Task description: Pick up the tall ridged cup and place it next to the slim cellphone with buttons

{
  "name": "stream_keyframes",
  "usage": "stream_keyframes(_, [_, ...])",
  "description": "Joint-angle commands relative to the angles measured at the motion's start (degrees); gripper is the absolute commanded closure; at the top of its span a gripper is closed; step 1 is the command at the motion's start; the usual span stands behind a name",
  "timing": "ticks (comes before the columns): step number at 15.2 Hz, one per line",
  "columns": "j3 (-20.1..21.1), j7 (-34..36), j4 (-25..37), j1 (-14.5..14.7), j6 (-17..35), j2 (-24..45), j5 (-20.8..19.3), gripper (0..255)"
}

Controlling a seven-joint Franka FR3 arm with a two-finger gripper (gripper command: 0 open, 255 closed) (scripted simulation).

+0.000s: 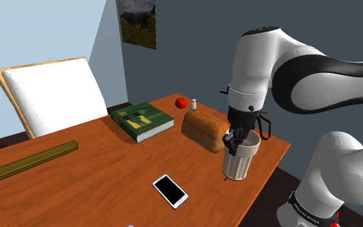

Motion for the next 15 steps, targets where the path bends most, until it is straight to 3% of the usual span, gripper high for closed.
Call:
stream_keyframes(1, [0.38, 0.01, -1.55, 0.10, 1.83, 0.23, 0.30, 255])
stream_keyframes(15, [3.28, 0.47, -9.93, 0.73, 13.35, 3.42, 2.48, 255])
